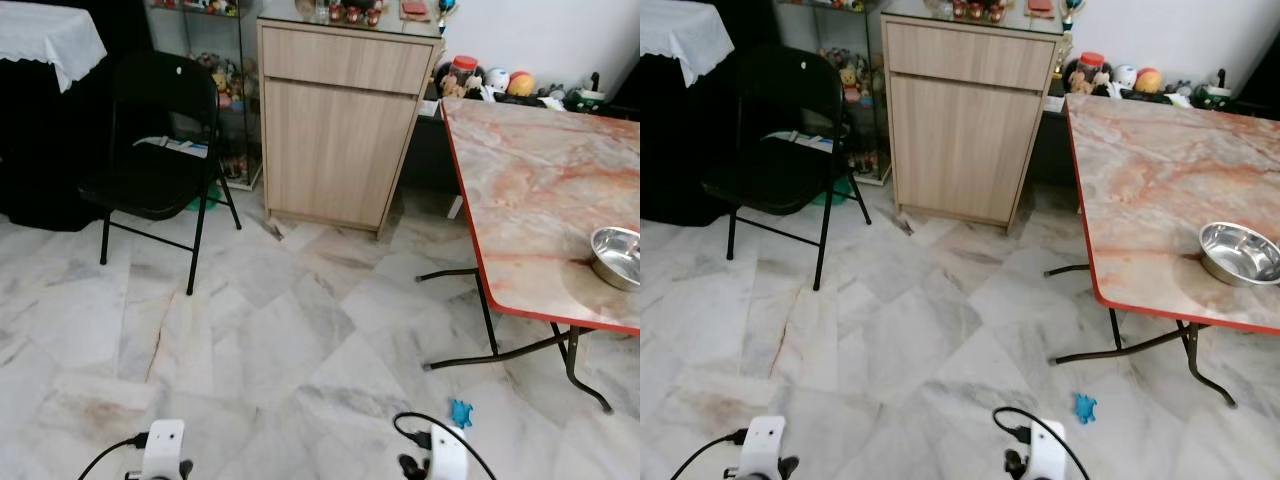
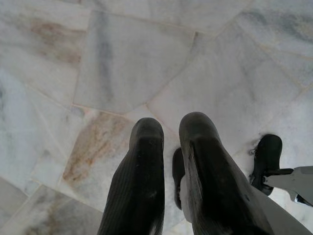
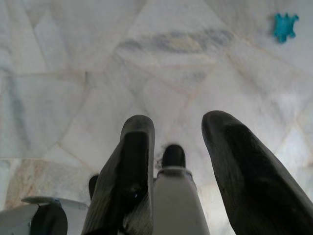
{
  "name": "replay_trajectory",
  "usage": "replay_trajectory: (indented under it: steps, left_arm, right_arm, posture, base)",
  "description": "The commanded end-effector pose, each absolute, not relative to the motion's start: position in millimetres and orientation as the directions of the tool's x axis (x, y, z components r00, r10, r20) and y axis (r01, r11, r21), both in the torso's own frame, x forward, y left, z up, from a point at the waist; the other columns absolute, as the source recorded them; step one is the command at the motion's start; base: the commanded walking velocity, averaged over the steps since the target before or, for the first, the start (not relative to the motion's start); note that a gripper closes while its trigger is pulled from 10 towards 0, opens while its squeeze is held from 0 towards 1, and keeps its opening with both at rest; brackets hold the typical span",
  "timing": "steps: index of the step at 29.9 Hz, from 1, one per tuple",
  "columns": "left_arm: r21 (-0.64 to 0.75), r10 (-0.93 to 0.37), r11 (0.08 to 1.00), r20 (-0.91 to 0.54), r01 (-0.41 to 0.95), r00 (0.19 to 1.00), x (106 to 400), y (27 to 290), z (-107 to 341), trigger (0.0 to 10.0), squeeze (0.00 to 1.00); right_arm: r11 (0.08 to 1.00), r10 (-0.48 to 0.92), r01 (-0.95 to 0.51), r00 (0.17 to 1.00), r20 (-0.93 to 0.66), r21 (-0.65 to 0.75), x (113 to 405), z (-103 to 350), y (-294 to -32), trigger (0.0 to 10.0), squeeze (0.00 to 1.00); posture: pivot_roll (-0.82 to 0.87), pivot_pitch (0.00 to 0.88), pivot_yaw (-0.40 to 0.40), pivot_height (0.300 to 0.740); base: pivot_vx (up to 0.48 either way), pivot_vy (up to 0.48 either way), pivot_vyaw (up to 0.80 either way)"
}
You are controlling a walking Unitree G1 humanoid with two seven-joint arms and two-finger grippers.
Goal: Setting the table
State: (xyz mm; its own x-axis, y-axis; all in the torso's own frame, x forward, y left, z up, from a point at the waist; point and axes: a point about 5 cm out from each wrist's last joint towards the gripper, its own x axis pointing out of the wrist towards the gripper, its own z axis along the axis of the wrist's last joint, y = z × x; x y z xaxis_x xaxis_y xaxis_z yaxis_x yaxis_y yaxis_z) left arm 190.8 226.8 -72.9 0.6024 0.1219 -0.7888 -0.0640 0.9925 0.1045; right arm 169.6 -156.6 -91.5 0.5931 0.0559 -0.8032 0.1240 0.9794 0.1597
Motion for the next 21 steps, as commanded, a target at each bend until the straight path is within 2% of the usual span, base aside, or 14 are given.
replay_trajectory:
  steps: [1, 3, 7, 21]
  left_arm:
    - [0.108, 0.114, 0.993, -0.799, -0.045, 0.591, 188.9, 223.1, -74.9, 10.0, 0.00]
    - [0.111, 0.111, 0.993, -0.798, -0.036, 0.592, 189.4, 222.2, -74.9, 10.0, 0.00]
    - [0.112, 0.109, 0.993, -0.798, -0.032, 0.593, 189.5, 221.5, -74.9, 10.0, 0.00]
    - [0.114, 0.102, 0.993, -0.799, -0.018, 0.593, 189.4, 220.8, -75.0, 10.0, 0.00]
  right_arm:
    - [0.978, 0.033, 0.148, 0.585, -0.810, 0.147, 165.6, -92.9, -164.2, 10.0, 0.00]
    - [0.977, 0.035, 0.152, 0.582, -0.812, 0.151, 165.1, -93.2, -163.9, 10.0, 0.00]
    - [0.976, 0.038, 0.153, 0.582, -0.812, 0.155, 165.1, -93.2, -163.4, 10.0, 0.00]
    - [0.978, 0.042, 0.141, 0.596, -0.802, 0.156, 165.9, -92.5, -162.0, 10.0, 0.00]
  posture:
    - [0.14, 0.000, -0.063, 0.740]
    - [0.14, 0.000, -0.059, 0.740]
    - [0.14, 0.000, -0.057, 0.740]
    - [0.13, 0.000, -0.056, 0.740]
  base:
    - [0.000, 0.000, 0.00]
    - [0.000, -0.247, 0.00]
    - [0.000, -0.253, -0.79]
    - [0.000, -0.259, 0.00]
